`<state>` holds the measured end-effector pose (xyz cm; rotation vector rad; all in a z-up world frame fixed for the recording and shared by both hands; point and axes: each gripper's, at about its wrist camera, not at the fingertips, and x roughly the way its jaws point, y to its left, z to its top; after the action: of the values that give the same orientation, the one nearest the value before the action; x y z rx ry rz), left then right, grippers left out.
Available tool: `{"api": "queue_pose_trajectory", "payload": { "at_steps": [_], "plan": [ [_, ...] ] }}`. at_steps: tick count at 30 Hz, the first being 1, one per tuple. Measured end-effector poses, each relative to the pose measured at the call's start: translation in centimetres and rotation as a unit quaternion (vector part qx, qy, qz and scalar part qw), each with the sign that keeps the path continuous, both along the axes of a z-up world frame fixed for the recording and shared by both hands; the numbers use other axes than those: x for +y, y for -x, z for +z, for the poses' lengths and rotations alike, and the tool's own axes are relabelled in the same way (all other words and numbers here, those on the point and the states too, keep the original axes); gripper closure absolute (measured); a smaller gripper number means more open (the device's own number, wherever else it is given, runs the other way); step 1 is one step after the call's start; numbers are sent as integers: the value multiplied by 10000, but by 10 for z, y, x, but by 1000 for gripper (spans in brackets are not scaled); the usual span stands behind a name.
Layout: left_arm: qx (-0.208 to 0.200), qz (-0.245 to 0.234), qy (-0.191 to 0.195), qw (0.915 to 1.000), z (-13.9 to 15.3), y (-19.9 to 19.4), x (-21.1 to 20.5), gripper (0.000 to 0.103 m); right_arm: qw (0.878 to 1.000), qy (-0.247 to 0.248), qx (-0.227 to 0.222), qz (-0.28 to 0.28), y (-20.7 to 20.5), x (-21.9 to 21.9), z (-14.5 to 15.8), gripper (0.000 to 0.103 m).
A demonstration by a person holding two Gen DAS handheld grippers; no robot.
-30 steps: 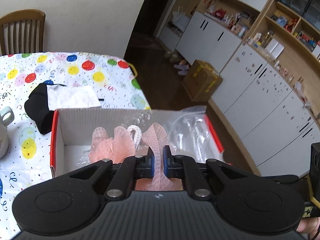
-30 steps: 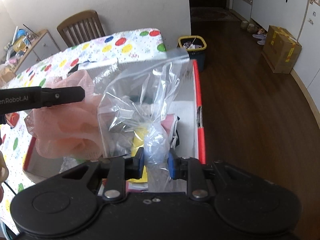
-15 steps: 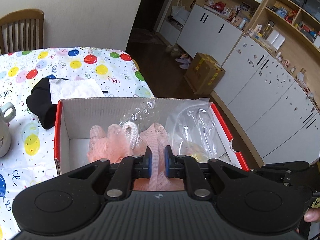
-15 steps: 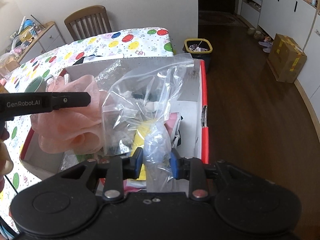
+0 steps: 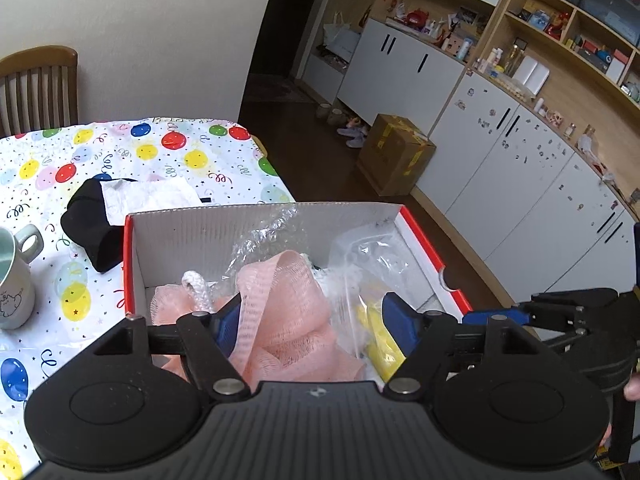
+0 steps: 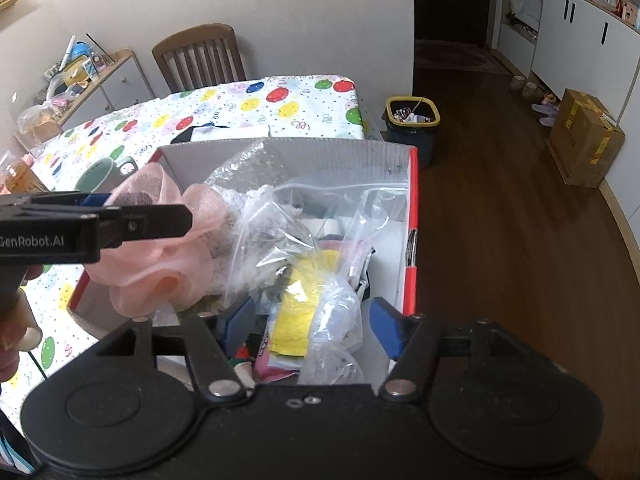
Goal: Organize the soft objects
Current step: 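Release the pink puff into the box with the left tool while the right tool releases the zip bag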
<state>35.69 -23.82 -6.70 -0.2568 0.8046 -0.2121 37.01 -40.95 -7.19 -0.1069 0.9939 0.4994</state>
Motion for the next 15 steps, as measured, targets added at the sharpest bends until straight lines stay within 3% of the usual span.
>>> {"api": "queue_pose_trajectory", "payload": {
  "at_steps": [15],
  "plan": [
    [-292,-148,59,9994,39,21,30,18,9984,-304,-337,323,-4,17,47,10]
  ]
}}
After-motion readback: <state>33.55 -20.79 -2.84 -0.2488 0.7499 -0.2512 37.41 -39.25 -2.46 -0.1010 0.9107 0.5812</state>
